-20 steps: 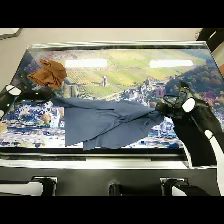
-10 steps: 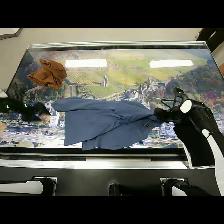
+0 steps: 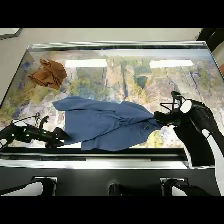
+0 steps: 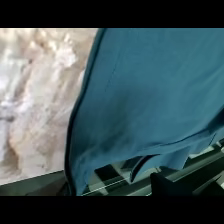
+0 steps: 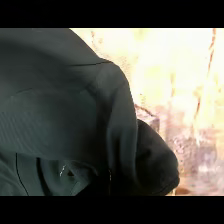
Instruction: Fold the shirts.
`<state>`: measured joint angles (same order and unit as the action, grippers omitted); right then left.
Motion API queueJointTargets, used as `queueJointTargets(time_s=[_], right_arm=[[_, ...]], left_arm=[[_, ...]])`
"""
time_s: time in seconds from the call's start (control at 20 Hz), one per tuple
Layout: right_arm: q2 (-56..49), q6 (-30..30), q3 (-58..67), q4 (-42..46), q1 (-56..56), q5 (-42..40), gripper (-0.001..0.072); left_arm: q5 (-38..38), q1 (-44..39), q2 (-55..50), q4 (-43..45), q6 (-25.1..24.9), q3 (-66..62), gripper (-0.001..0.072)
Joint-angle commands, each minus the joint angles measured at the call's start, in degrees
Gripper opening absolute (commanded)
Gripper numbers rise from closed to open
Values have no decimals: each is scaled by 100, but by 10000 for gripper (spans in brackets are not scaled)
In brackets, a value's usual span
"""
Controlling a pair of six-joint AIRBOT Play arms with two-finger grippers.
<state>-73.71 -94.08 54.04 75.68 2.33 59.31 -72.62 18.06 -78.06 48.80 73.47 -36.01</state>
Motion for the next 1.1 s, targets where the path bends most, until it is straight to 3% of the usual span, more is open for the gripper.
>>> queueJointTargets(time_s=[0.0,0.1,0.15,0.35,0.5,0.7,0.8,0.95,1.05], right_arm=[[-2,4,-2,-4,-2,236,31],[7,7,-2,-4,-2,295,31],[48,11,0,-2,-2,247,31],[645,249,673,238,-2,-122,30],[1305,490,1969,326,-2,-1032,30],[2035,496,4103,337,-2,-1620,30],[2382,494,4743,437,-2,-1460,30],[2887,468,4975,466,-2,-1252,30],[3067,352,4975,476,-2,-1095,30]], left_arm=[[973,-164,20,-356,-153,278,338],[1141,-164,28,-603,-199,254,49],[1082,-127,50,-688,-407,151,23],[761,22,933,-708,-619,-1180,22],[1036,48,1985,-728,-533,-3333,22],[2389,50,2771,-616,170,-6542,22],[2437,50,2942,-90,566,-7565,22],[2317,50,3222,581,1132,-7919,22],[2319,50,3316,809,1152,-7919,22]])
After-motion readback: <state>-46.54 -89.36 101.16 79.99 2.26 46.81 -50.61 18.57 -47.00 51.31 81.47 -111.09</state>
